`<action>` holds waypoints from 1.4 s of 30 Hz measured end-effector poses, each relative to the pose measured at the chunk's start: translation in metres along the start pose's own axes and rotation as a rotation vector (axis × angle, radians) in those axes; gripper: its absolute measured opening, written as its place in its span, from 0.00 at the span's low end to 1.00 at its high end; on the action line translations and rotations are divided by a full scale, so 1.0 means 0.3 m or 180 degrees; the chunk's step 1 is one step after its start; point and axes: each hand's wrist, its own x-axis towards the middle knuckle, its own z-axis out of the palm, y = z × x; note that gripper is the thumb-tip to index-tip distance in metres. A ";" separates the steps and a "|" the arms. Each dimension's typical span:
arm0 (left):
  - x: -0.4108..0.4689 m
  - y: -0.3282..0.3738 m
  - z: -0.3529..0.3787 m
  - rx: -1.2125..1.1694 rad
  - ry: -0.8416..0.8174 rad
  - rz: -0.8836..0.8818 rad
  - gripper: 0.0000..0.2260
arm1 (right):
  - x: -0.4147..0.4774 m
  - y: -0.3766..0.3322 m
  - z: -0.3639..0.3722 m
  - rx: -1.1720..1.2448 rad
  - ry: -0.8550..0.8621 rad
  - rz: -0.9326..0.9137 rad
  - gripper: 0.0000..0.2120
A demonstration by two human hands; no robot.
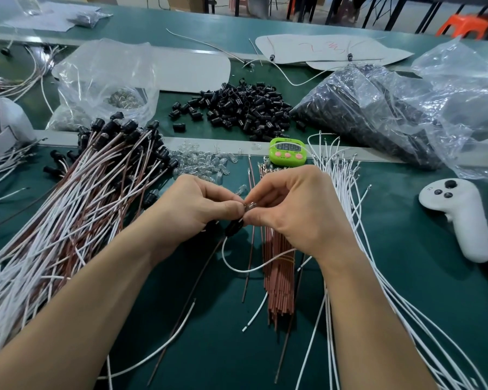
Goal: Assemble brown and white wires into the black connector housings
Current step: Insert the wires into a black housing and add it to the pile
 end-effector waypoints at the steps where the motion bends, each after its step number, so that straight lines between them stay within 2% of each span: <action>1: -0.001 0.000 0.000 0.0005 0.0024 0.0035 0.03 | -0.001 -0.001 0.000 -0.0006 0.0012 0.0002 0.11; 9: 0.006 -0.005 -0.001 0.0146 0.0090 0.0288 0.07 | 0.000 0.001 0.005 0.0058 0.0200 0.0110 0.11; 21: 0.006 -0.009 0.013 0.0238 0.0220 0.0190 0.06 | 0.000 0.003 0.013 -0.0190 0.0102 0.0160 0.12; 25: 0.008 -0.009 0.015 -0.0059 0.0376 0.0168 0.02 | -0.002 -0.002 0.029 0.0088 0.0295 0.0658 0.10; 27: 0.016 -0.010 0.014 -0.0297 0.0583 0.0186 0.06 | -0.005 -0.014 0.051 0.0307 0.0327 0.0779 0.07; 30: 0.018 -0.009 0.020 -0.0581 0.0739 0.0164 0.11 | -0.006 -0.035 0.097 0.0294 0.0588 0.0794 0.07; 35: 0.023 -0.004 0.031 -0.0977 0.0849 0.0050 0.09 | -0.005 -0.042 0.143 0.0459 0.1040 0.0825 0.07; 38: 0.021 0.001 0.035 -0.1066 0.0825 0.0056 0.08 | 0.000 -0.038 0.150 0.0871 0.1129 0.0940 0.06; 42: 0.018 0.003 0.037 -0.1084 0.0868 0.0088 0.07 | 0.000 -0.035 0.154 0.1032 0.1102 0.0965 0.06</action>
